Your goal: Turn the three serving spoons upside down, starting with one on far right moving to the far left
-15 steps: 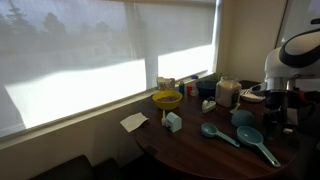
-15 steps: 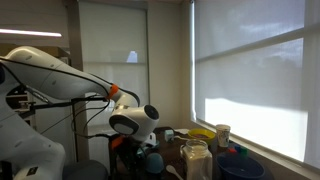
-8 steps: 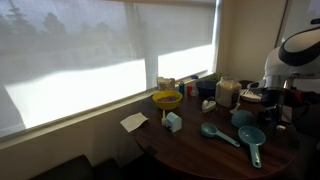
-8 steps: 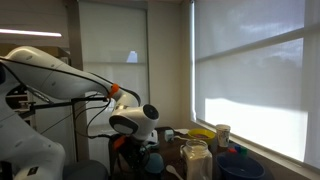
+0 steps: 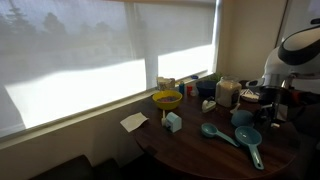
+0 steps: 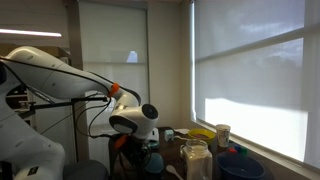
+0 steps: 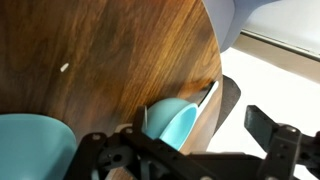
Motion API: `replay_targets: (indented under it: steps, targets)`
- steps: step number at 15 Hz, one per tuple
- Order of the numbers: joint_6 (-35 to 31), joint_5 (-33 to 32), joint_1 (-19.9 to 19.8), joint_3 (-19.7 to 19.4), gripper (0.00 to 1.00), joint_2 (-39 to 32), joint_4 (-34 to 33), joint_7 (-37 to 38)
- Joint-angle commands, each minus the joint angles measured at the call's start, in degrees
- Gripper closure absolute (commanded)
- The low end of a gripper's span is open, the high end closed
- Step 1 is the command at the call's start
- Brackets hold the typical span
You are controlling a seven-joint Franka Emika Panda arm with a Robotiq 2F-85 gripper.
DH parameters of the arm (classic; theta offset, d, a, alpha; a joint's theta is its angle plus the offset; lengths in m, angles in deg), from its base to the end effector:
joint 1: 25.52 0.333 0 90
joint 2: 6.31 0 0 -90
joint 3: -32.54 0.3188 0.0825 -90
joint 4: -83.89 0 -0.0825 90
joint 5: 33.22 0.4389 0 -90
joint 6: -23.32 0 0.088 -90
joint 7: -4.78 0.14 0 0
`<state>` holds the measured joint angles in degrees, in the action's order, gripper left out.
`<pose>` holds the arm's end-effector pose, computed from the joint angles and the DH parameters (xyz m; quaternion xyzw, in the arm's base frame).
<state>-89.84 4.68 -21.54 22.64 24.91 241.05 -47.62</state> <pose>0.3790 0.0295 0.3204 -0.9097 -0.2332 -0.0527 0.3395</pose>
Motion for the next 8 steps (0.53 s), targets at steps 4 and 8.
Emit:
replay_targets:
  steps: [4, 8]
  targets:
    - [-3.01, 2.47, 0.07, 0.64, 0.00, -0.16, -0.17, -0.31]
    - [-2.28, 0.64, -0.83, 1.42, 0.00, -0.10, -0.10, 2.85]
